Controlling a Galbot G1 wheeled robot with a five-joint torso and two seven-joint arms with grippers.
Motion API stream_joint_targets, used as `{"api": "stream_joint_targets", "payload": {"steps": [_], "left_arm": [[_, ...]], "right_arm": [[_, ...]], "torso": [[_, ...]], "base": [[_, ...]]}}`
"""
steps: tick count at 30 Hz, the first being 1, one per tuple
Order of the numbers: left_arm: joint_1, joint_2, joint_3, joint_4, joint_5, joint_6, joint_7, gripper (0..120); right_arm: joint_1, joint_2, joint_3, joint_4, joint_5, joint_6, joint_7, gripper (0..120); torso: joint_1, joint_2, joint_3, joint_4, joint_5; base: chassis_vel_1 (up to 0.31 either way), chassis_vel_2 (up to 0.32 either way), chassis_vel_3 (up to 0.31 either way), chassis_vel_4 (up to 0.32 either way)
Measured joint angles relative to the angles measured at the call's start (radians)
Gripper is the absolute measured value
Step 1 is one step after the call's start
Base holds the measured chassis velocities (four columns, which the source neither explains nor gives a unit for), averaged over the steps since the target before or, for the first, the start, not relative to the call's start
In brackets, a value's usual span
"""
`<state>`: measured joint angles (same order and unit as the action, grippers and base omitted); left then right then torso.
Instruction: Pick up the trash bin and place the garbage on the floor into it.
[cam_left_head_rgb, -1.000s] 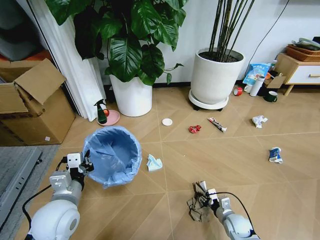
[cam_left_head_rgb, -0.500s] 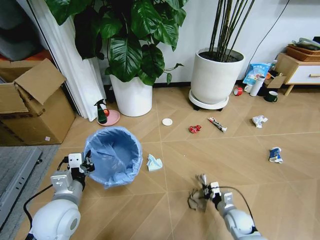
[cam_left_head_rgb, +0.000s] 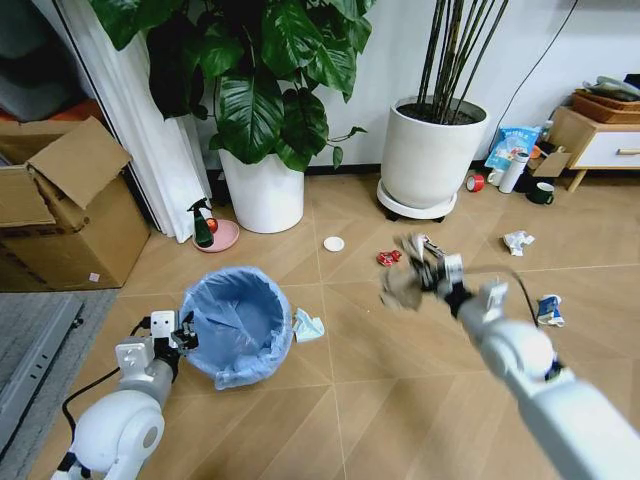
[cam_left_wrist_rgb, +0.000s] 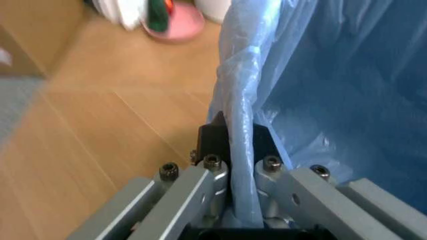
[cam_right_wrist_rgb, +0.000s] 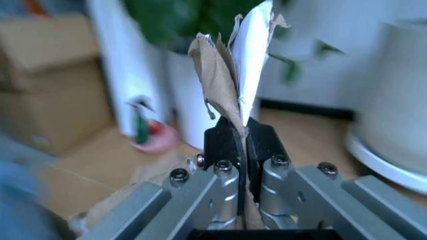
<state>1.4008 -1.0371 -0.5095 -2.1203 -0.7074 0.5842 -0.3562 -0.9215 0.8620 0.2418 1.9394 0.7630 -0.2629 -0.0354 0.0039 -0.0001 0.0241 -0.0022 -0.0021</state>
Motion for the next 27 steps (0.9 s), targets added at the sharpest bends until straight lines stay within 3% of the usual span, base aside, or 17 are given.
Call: {"api": "stream_joint_targets", "payload": {"steps": [2,4,7,13,20,27], "left_arm": [[-0.037,0.024,0.025,0.024,-0.072,0.033,-0.01,0],[-0.074,0.047,0.053,0.041,-0.119,0.05,-0.019,0],[-0.128,0.071,0.091,0.059,-0.172,0.064,-0.036,0],[-0.19,0.098,0.134,0.085,-0.216,0.077,-0.051,0],[-0.203,0.118,0.141,0.083,-0.249,0.087,-0.054,0],[-0.196,0.109,0.14,0.071,-0.249,0.087,-0.055,0]], "right_arm": [[0.116,-0.009,-0.102,0.04,0.085,-0.007,0.005,0],[0.207,0.002,-0.189,0.059,0.127,-0.006,0.016,0],[0.277,0.029,-0.28,0.075,0.161,-0.007,0.029,0],[0.324,0.069,-0.402,0.081,0.172,-0.017,0.046,0],[0.347,0.091,-0.518,0.028,0.08,-0.023,0.049,0],[0.365,0.126,-0.595,0.004,0.063,-0.033,0.084,21]], "torso": [[0.0,0.0,0.0,0.0,0.0023],[0.0,0.0,0.0,0.0001,0.0001],[0.0,0.0,0.0,0.0002,0.0016],[0.0,0.0,0.0,-0.0002,0.0014],[0.0,0.0,0.0,-0.0003,0.0009],[0.0,0.0,0.0,0.0,0.0013]], "base": [[0.0,0.0,0.0,0.0],[0.0,0.0,0.0,0.0],[0.0,0.0,0.0,0.0],[0.0,0.0,0.0,0.0],[0.0,0.0,0.0,0.0],[0.0,0.0,0.0,0.0]]}}
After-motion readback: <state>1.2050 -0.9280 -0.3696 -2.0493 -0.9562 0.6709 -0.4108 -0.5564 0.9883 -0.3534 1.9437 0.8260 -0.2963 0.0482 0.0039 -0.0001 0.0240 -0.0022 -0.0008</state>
